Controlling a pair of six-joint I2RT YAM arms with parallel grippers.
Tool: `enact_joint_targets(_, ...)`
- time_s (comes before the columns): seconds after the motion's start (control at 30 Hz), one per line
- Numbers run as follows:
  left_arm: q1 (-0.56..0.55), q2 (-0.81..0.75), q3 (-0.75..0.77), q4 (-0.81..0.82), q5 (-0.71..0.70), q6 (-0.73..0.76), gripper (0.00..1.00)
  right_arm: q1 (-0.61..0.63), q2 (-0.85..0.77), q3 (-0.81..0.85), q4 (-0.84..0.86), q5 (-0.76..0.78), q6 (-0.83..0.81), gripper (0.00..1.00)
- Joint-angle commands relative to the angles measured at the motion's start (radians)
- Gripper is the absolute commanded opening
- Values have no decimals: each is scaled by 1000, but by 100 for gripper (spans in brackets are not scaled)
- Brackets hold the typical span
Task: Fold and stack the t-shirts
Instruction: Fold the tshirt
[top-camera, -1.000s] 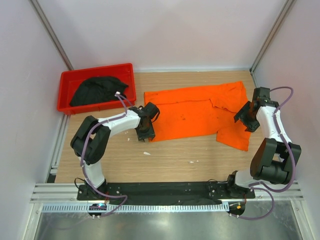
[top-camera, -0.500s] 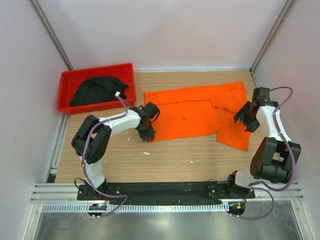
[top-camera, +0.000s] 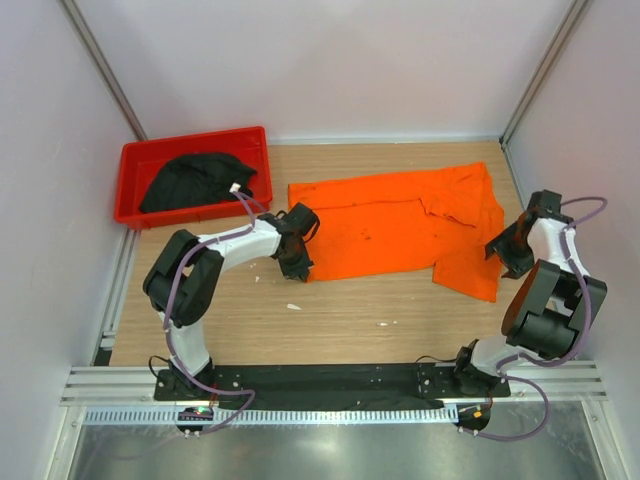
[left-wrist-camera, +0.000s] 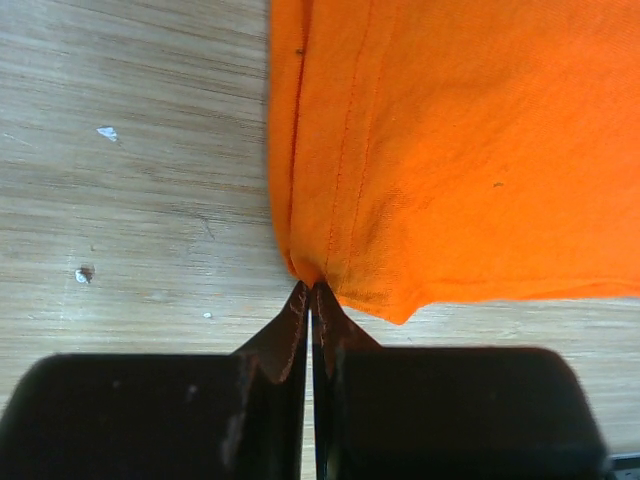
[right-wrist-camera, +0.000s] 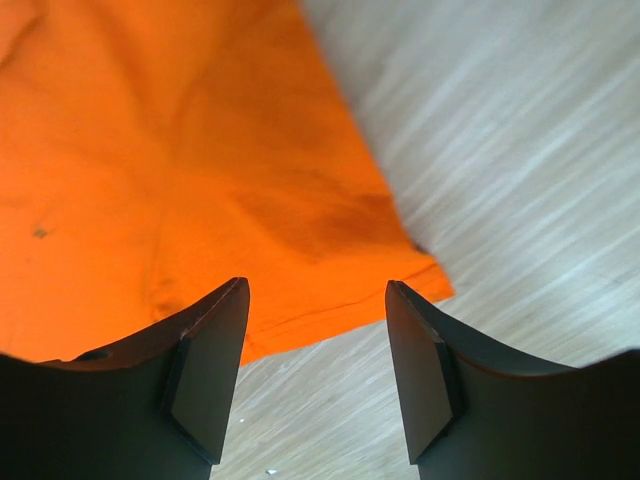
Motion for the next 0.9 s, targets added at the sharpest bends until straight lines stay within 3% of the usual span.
enact_joint_targets(0.0,3,4,-18,33,-26,79,0,-73,10,-41,26,-30,20,61)
enact_joint_targets(0.13,5,-3,-9,55,-7,108,0,-124,20,-82,22,-25,20,47)
enact_joint_targets(0.47,11,20,21,70,8,160,0,-136,56,-62,112,12,-95,47)
enact_joint_targets(0.7,20,7,19,55,26,174,0,-136,98,-65,137,-28,-135,39)
enact_joint_targets(0.87,29,-7,18,50,26,179,0,-134,70,-128,161,-36,-137,42)
